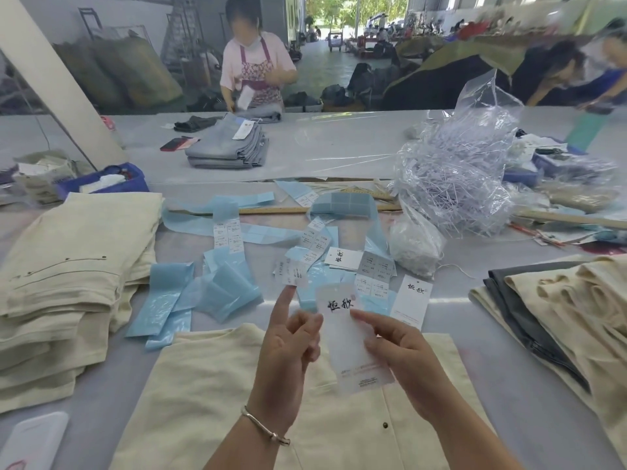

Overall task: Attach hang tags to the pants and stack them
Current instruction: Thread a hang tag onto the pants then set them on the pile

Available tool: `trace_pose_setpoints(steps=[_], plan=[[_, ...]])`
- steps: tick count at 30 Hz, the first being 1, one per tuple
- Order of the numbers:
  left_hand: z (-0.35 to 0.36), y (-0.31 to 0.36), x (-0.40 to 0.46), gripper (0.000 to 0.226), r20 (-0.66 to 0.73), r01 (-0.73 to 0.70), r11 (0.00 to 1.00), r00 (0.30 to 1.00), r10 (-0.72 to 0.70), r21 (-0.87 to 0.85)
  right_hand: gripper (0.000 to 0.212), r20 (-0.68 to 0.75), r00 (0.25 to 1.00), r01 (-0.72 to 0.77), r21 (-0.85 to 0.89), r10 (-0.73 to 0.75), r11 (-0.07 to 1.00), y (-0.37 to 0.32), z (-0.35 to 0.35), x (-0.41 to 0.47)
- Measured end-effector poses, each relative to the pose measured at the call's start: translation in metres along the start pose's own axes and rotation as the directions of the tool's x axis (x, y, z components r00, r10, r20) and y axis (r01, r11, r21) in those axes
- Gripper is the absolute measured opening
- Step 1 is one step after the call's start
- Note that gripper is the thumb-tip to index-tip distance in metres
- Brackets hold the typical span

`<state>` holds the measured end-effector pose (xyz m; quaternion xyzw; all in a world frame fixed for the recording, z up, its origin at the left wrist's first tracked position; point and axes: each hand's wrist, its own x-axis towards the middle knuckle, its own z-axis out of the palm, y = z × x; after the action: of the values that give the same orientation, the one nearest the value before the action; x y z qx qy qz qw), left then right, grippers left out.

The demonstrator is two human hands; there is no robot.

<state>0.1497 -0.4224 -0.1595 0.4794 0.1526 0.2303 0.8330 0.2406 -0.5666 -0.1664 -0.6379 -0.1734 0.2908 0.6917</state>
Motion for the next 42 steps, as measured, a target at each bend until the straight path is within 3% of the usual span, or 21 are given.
trace_pose_setpoints(steps=[3, 6, 10, 20, 27, 31, 34, 37, 39, 42], plan=[[-0.002, 0.006, 0.0, 0.037, -0.078, 0.026, 0.998, 0.997, -0.022, 0.052, 0.055, -0.023, 0.998, -0.053, 0.033, 0.054, 0.998, 0.003, -0.005, -0.002], [0.0, 0.008, -0.001, 0.011, -0.04, 0.055, 0.974, 0.998, -0.047, 0.218, 0.069, -0.042, 0.998, -0.051, 0.026, 0.052, 0.998, 0.002, -0.005, -0.005], [0.008, 0.005, -0.003, 0.011, 0.027, 0.06, 0.941, 0.997, -0.073, 0.334, 0.074, -0.036, 0.999, 0.001, -0.007, -0.001, 1.0, 0.002, 0.001, -0.009], [0.009, -0.005, 0.001, 0.01, 0.015, 0.14, 0.872, 0.986, -0.166, 0.469, 0.076, -0.015, 0.991, 0.13, -0.122, -0.132, 0.984, 0.004, 0.002, -0.013], [0.014, -0.012, -0.003, 0.008, 0.007, 0.067, 0.846, 0.996, -0.084, 0.529, 0.079, -0.039, 0.979, 0.19, -0.191, -0.201, 0.963, 0.007, 0.0, -0.016], [0.018, -0.014, -0.006, 0.015, 0.065, -0.102, 0.763, 0.995, 0.079, 0.638, 0.08, -0.074, 0.962, 0.244, -0.207, -0.264, 0.947, 0.003, 0.004, -0.018], [0.018, -0.017, -0.004, 0.014, 0.113, -0.257, 0.631, 0.959, 0.26, 0.732, 0.079, -0.108, 0.94, 0.294, -0.218, -0.322, 0.931, 0.001, 0.009, -0.018], [0.021, -0.02, -0.006, 0.018, 0.119, -0.305, 0.545, 0.929, 0.35, 0.781, 0.078, -0.143, 0.926, 0.321, -0.194, -0.35, 0.927, -0.002, 0.013, -0.017], [0.019, -0.02, -0.006, 0.046, 0.054, -0.23, 0.581, 0.951, 0.303, 0.781, 0.079, -0.154, 0.924, 0.324, -0.17, -0.35, 0.93, -0.005, 0.014, -0.017], [0.011, -0.011, 0.003, 0.087, -0.081, -0.003, 0.757, 0.994, 0.073, 0.653, 0.08, -0.148, 0.937, 0.301, -0.113, -0.316, 0.947, -0.007, 0.014, -0.019]])
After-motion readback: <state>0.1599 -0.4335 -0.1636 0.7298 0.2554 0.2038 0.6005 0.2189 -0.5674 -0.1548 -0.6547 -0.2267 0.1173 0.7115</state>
